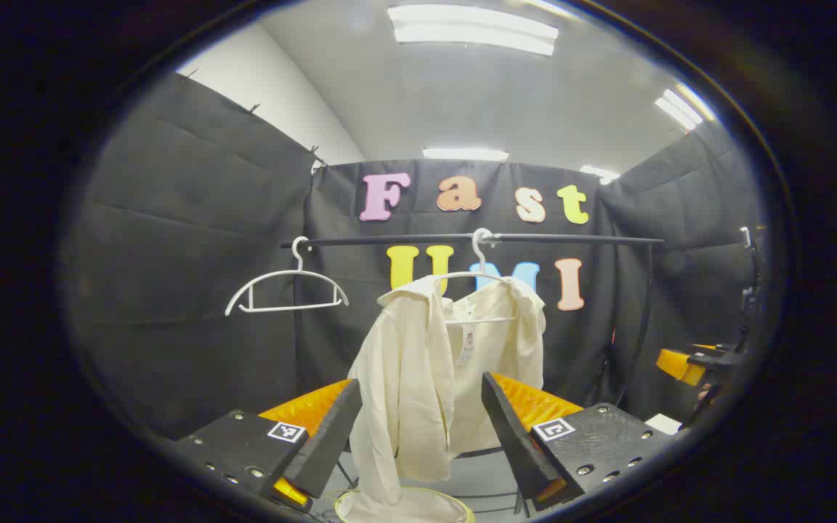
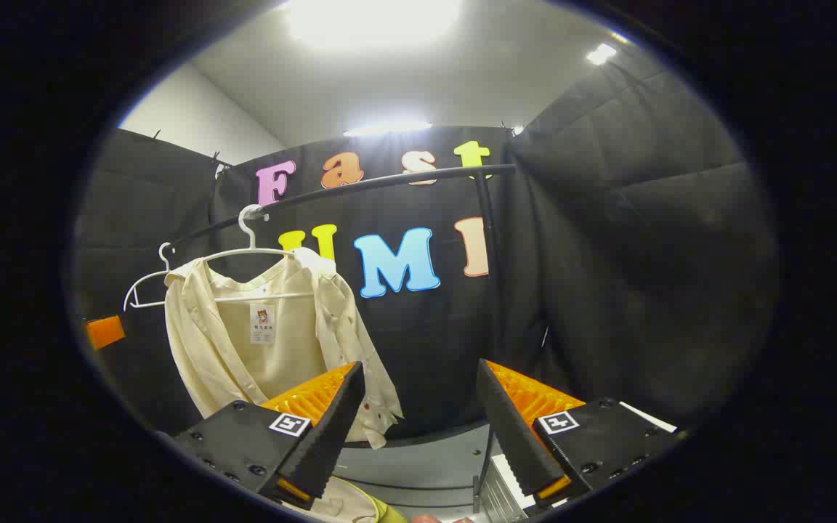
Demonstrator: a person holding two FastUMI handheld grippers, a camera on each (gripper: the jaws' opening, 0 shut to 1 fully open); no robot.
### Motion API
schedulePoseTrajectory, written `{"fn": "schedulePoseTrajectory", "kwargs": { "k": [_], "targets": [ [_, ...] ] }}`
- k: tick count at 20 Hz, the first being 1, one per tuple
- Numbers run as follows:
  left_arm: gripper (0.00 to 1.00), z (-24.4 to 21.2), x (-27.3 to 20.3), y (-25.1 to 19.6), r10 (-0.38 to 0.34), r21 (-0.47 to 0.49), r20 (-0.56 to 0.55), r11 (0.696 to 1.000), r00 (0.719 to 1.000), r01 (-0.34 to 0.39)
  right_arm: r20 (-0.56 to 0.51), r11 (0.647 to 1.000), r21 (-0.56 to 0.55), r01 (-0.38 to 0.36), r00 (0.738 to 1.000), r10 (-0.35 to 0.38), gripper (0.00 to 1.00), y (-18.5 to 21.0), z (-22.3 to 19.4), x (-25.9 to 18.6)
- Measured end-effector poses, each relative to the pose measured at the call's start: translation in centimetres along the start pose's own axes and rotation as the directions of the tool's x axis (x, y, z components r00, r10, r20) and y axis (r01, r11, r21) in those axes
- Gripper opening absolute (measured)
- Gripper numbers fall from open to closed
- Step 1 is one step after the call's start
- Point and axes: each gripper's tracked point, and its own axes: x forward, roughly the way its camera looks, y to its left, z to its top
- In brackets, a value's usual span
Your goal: Grasp the clothes on the hanger with both hands and then place them into the laundry hamper below.
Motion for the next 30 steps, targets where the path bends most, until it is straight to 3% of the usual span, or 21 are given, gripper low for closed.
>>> {"fn": "schedulePoseTrajectory", "kwargs": {
  "k": [9, 20, 24, 30],
  "targets": [
    [0.97, -1.0, 1.6, -1.8, -0.004, -0.002, -0.031, 1.0, 1.0, 0.004, -0.031, 1.0, -0.011, -0.009, 0.999, 0.009, 0.98, -0.7, -1.3, 2.5],
    [0.98, -3.5, 1.8, -0.9, 0.052, -0.066, -0.089, 0.996, 0.995, -0.058, -0.077, 0.999, -0.011, -0.034, 0.996, 0.033, 0.98, -0.8, -2.5, 2.9],
    [0.98, -4.2, 3.3, -1.2, 0.065, -0.119, -0.105, 0.99, 0.992, -0.077, -0.073, 0.998, -0.002, -0.059, 0.996, 0.059, 0.98, -0.3, -2.2, 3.6],
    [0.98, -2.9, 7.5, -1.9, 0.113, -0.103, -0.076, 0.987, 0.991, -0.12, -0.091, 0.997, -0.005, -0.075, 0.993, 0.074, 0.98, -0.5, -3.4, 5.0]
  ]
}}
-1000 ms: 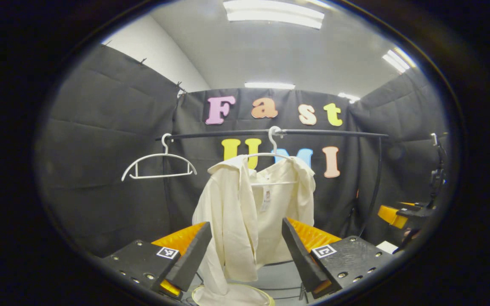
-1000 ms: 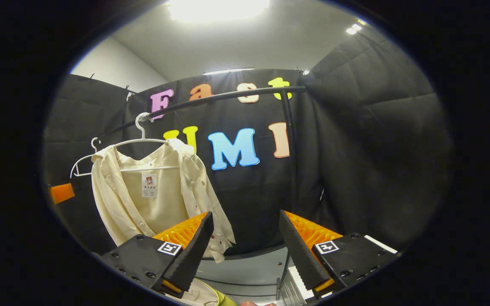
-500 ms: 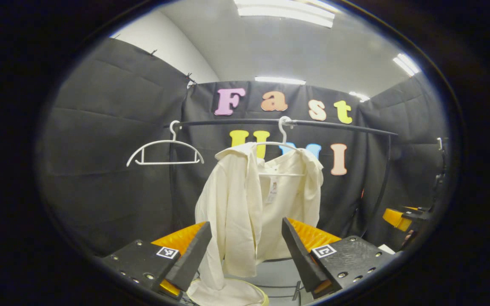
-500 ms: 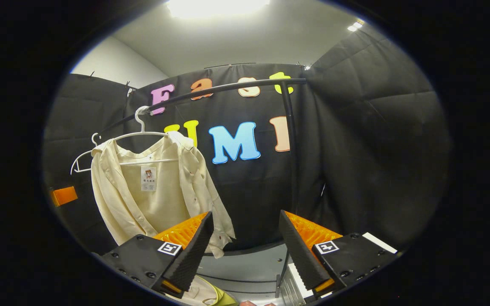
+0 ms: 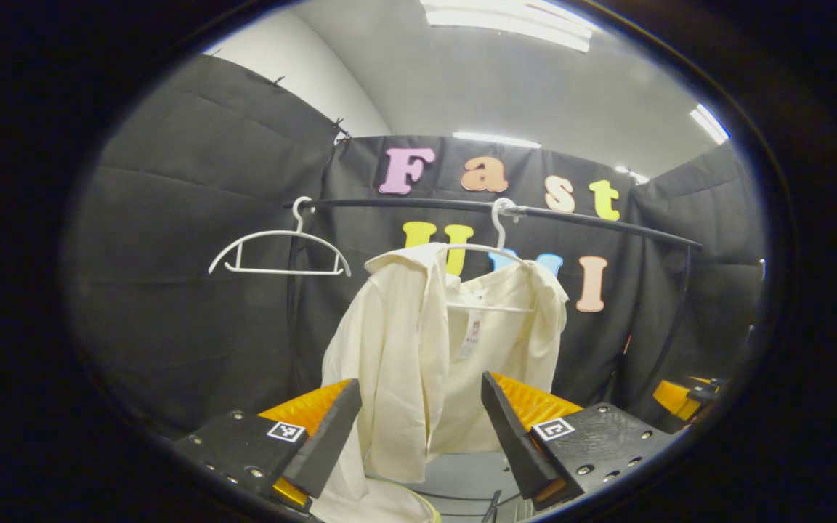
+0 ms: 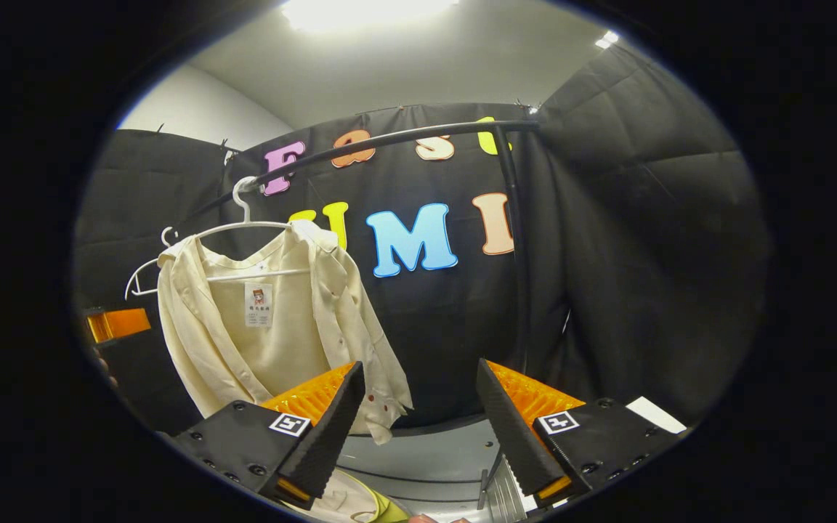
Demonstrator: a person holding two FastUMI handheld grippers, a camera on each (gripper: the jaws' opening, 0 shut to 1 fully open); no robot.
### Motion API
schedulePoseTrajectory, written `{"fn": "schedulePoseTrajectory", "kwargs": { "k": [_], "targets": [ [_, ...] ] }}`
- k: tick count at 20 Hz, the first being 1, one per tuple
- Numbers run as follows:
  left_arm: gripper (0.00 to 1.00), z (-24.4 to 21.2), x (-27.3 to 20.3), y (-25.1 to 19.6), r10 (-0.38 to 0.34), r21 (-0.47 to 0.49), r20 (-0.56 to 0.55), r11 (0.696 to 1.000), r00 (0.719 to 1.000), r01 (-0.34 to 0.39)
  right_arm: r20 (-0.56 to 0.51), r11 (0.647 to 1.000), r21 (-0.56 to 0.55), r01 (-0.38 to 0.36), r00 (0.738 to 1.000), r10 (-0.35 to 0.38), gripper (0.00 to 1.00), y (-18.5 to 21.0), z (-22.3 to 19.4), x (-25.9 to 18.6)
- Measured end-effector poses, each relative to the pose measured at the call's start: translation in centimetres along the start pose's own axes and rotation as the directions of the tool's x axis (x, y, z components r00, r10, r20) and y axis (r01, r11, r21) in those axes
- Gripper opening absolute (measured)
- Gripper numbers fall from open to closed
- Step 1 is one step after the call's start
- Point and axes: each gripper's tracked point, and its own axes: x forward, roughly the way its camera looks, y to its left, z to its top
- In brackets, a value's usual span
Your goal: Grasp the clothes on the hanger with both hands and then place them into the laundry hamper below.
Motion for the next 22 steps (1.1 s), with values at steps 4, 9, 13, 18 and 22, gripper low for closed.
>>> {"fn": "schedulePoseTrajectory", "kwargs": {
  "k": [4, 9, 13, 18, 22],
  "targets": [
    [0.98, 0.6, 3.1, -1.0, 0.032, 0.02, 0.012, 0.999, 0.999, -0.032, -0.034, 1.0, 0.002, -0.025, 0.999, 0.025, 0.98, 0.3, -1.9, 0.7],
    [0.98, 1.2, 7.4, -1.7, 0.073, 0.043, 0.027, 0.996, 0.997, -0.074, -0.052, 0.998, -0.011, -0.063, 0.997, 0.063, 0.98, 0.6, -3.0, 1.6],
    [0.98, 0.3, 10.8, -2.6, 0.089, 0.029, 0.012, 0.996, 0.996, -0.09, -0.054, 0.996, -0.005, -0.091, 0.994, 0.091, 0.98, 1.1, -3.0, 3.3],
    [0.97, -1.4, 13.7, -3.3, 0.115, -0.006, -0.03, 0.993, 0.993, -0.115, -0.072, 0.995, 0.011, -0.098, 0.992, 0.099, 0.98, 0.2, -3.5, 5.5],
    [0.98, -1.5, 15.5, -2.7, 0.168, 0.006, -0.02, 0.986, 0.985, -0.168, -0.105, 0.994, 0.015, -0.105, 0.989, 0.106, 0.98, -0.8, -4.5, 7.2]
  ]
}}
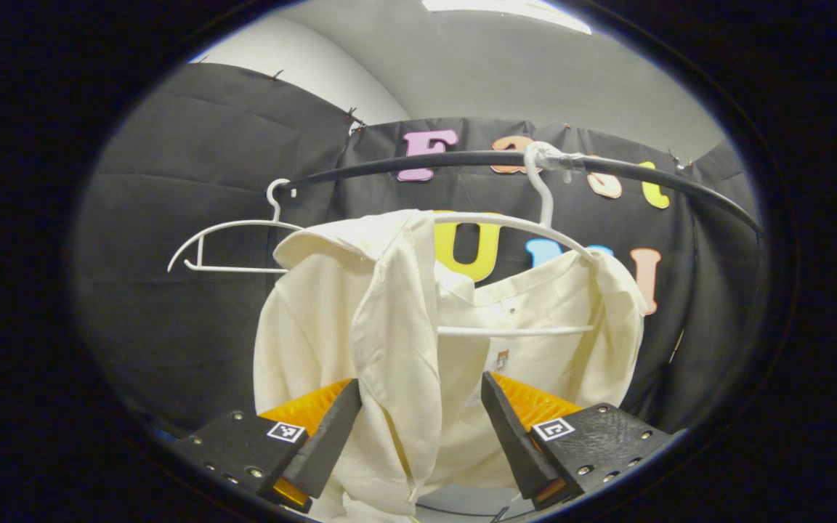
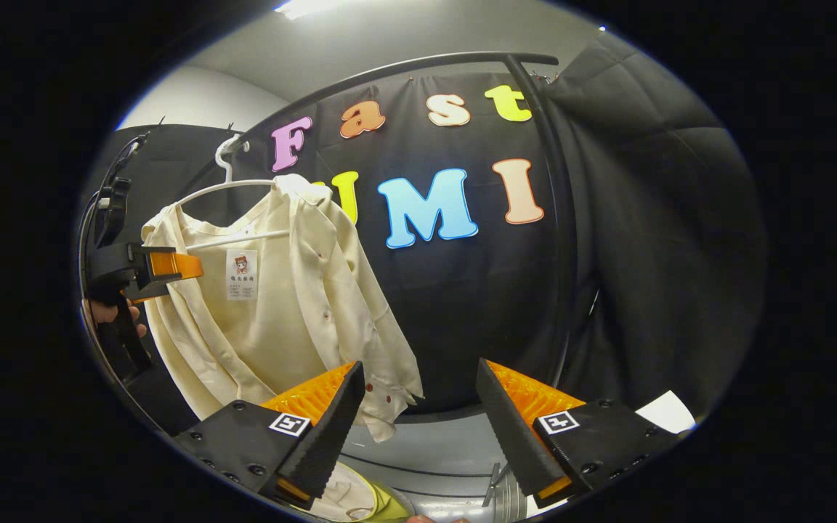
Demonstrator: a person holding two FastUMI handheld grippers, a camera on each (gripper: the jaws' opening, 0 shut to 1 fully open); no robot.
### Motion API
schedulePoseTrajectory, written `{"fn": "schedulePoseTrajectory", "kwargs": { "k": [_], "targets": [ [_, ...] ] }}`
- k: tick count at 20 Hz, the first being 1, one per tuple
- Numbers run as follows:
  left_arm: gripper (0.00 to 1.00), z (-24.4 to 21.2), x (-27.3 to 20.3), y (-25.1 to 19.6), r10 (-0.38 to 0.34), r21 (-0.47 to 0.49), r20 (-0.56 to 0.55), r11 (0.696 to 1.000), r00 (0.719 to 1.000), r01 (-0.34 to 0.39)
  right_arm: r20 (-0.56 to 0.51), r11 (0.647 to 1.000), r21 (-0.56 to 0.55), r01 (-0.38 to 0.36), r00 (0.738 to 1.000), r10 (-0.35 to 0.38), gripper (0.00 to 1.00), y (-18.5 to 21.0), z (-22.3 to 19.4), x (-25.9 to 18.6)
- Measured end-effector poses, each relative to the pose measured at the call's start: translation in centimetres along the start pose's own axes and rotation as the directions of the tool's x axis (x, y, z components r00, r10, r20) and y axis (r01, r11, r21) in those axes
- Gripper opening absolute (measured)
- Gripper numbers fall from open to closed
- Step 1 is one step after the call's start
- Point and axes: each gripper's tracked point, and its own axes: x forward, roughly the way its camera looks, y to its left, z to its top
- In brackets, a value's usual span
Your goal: Grasp the clothes on the hanger with both hands and then place them into the laundry hamper below.
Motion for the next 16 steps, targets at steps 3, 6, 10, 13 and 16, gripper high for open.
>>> {"fn": "schedulePoseTrajectory", "kwargs": {
  "k": [3, 6, 10, 13, 16],
  "targets": [
    [0.98, -0.1, 1.2, 0.6, 0.069, 0.022, 0.024, 0.997, 0.997, -0.07, -0.015, 1.0, -0.003, -0.023, 1.0, 0.023, 0.98, -0.3, -0.6, 1.3],
    [0.97, -0.2, 1.9, 1.1, 0.158, 0.063, 0.046, 0.985, 0.986, -0.161, -0.037, 0.999, -0.01, -0.049, 0.998, 0.049, 0.98, -0.4, -1.1, 2.4],
    [0.87, -0.4, 2.8, 2.3, 0.271, 0.17, 0.052, 0.946, 0.961, -0.276, -0.052, 0.997, -0.01, -0.075, 0.996, 0.074, 0.98, -0.4, -1.4, 3.1],
    [0.7, -0.3, 2.5, 3.1, 0.315, 0.193, 0.065, 0.927, 0.947, -0.322, -0.077, 0.995, -0.005, -0.097, 0.992, 0.097, 0.98, -0.1, -2.3, 2.9],
    [0.39, 0.0, 1.8, 3.5, 0.299, 0.159, 0.074, 0.938, 0.951, -0.307, -0.126, 0.993, -0.006, -0.115, 0.986, 0.114, 0.98, 0.5, -3.9, 2.5]
  ]
}}
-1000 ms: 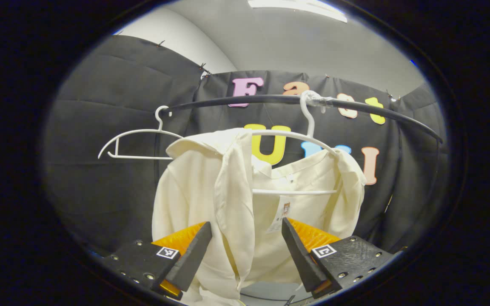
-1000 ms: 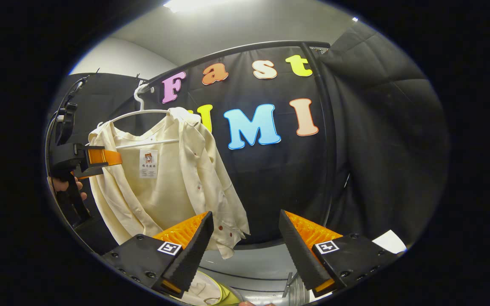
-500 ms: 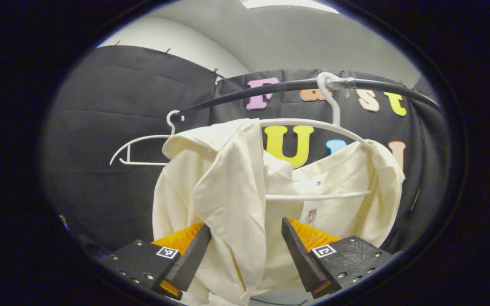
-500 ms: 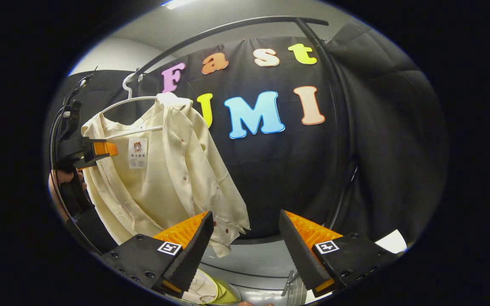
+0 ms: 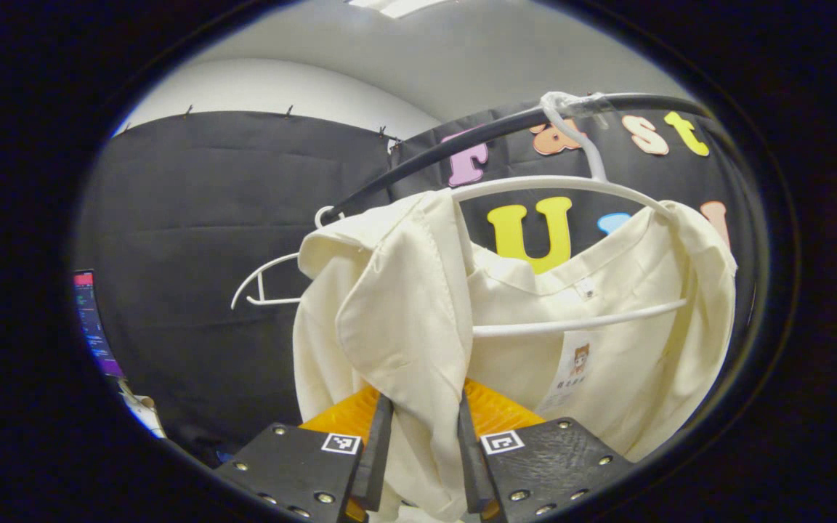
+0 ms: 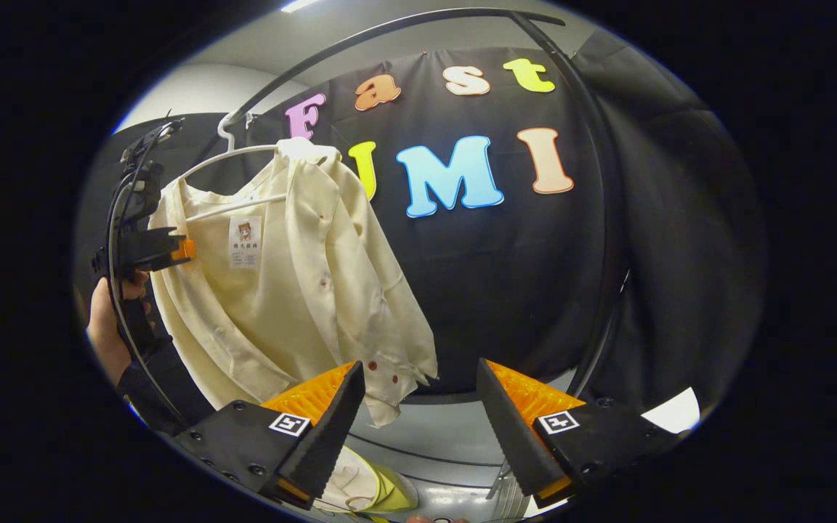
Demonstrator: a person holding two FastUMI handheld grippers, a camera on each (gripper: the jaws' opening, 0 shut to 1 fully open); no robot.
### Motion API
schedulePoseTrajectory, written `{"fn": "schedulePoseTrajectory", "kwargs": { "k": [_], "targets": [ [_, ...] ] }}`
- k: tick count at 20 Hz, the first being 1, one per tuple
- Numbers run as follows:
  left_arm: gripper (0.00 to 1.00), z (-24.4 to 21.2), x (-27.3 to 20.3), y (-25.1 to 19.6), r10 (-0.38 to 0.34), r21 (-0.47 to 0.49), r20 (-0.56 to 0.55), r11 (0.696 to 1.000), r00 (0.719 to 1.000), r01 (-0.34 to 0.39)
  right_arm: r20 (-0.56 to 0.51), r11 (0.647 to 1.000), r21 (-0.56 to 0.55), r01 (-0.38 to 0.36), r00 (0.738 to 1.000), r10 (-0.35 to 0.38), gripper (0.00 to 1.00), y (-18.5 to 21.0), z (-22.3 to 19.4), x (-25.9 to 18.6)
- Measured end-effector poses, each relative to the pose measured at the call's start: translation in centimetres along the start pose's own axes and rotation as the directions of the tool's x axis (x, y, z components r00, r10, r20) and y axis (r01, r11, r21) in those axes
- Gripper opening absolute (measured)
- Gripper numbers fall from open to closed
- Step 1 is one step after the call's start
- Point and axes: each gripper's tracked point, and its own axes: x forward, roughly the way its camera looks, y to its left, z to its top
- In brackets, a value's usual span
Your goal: Grasp the clothes on the hanger with both hands and then place them into the laundry hamper below.
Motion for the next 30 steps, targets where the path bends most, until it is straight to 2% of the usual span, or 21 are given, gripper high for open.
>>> {"fn": "schedulePoseTrajectory", "kwargs": {
  "k": [1, 2, 4, 5, 6, 7, 8, 13, 16, 18, 21, 23, 27, 28, 29, 30],
  "targets": [
    [0.31, 0.1, -0.4, 0.5, 0.006, 0.005, 0.003, 1.0, 1.0, -0.006, -0.013, 1.0, 0.002, 0.001, 1.0, -0.001, 0.98, 0.1, -0.4, -0.1],
    [0.24, 0.1, -0.4, 1.1, 0.007, 0.006, 0.009, 1.0, 1.0, -0.007, -0.021, 1.0, 0.008, 0.001, 1.0, -0.001, 0.93, 0.2, -0.5, -0.2],
    [0.08, 0.2, -0.8, 0.6, -0.064, -0.021, 0.012, 0.998, 0.998, 0.064, -0.02, 1.0, 0.019, 0.003, 1.0, -0.003, 0.93, 0.7, -0.3, -0.6],
    [0.1, 0.3, -0.9, 0.6, -0.097, -0.04, 0.016, 0.994, 0.995, 0.098, -0.012, 1.0, 0.014, 0.012, 1.0, -0.012, 0.93, 0.9, -0.1, -0.4],
    [0.1, 0.3, -1.1, 1.4, -0.1, -0.057, 0.02, 0.993, 0.995, 0.101, -0.002, 1.0, 0.008, 0.029, 1.0, -0.029, 0.98, 1.0, 0.2, -0.5],
    [0.01, 0.5, -1.1, 1.3, -0.14, -0.077, 0.018, 0.987, 0.99, 0.141, 0.007, 0.999, 0.008, 0.043, 0.999, -0.043, 0.98, 1.2, 0.6, -0.4],
    [0.02, 0.6, -1.3, 1.2, -0.18, -0.098, 0.018, 0.979, 0.984, 0.181, 0.018, 0.998, 0.015, 0.055, 0.998, -0.055, 0.98, 1.5, 1.1, -0.4],
    [0.01, 2.1, -1.8, 3.3, -0.264, -0.14, 0.066, 0.952, 0.962, 0.271, 0.118, 0.991, 0.024, 0.132, 0.984, -0.134, 0.98, 3.4, 5.2, 0.2],
    [0.01, 2.6, -2.5, 4.2, -0.309, -0.211, 0.082, 0.924, 0.948, 0.319, 0.166, 0.986, 0.024, 0.164, 0.972, -0.165, 0.98, 5.4, 7.5, 0.5],
    [0.01, 3.5, -3.2, 5.0, -0.346, -0.2, 0.119, 0.91, 0.931, 0.364, 0.206, 0.984, 0.023, 0.178, 0.962, -0.179, 0.98, 7.0, 9.0, -0.4],
    [0.01, 4.1, -3.3, 6.4, -0.397, -0.204, 0.154, 0.883, 0.905, 0.423, 0.274, 0.982, 0.002, 0.19, 0.944, -0.183, 0.98, 9.5, 11.5, -0.9],
    [0.01, 4.4, -2.7, 7.1, -0.429, -0.244, 0.166, 0.855, 0.888, 0.458, 0.289, 0.982, -0.028, 0.186, 0.942, -0.17, 0.98, 11.3, 12.7, -0.6],
    [0.01, 4.9, -2.5, 8.2, -0.476, -0.266, 0.188, 0.817, 0.859, 0.511, 0.323, 0.979, -0.076, 0.188, 0.934, -0.154, 0.98, 13.6, 14.8, -0.3],
    [0.01, 4.9, -2.4, 8.3, -0.483, -0.266, 0.19, 0.813, 0.855, 0.518, 0.332, 0.978, -0.086, 0.187, 0.931, -0.149, 0.98, 14.0, 15.2, 0.0],
    [0.01, 4.7, -2.2, 8.4, -0.484, -0.265, 0.192, 0.812, 0.854, 0.52, 0.343, 0.977, -0.102, 0.187, 0.929, -0.142, 0.93, 14.5, 15.6, 0.4],
    [0.01, 4.6, -1.9, 8.5, -0.484, -0.267, 0.188, 0.812, 0.855, 0.518, 0.345, 0.976, -0.121, 0.183, 0.929, -0.131, 0.98, 14.8, 15.9, 1.0]
  ]
}}
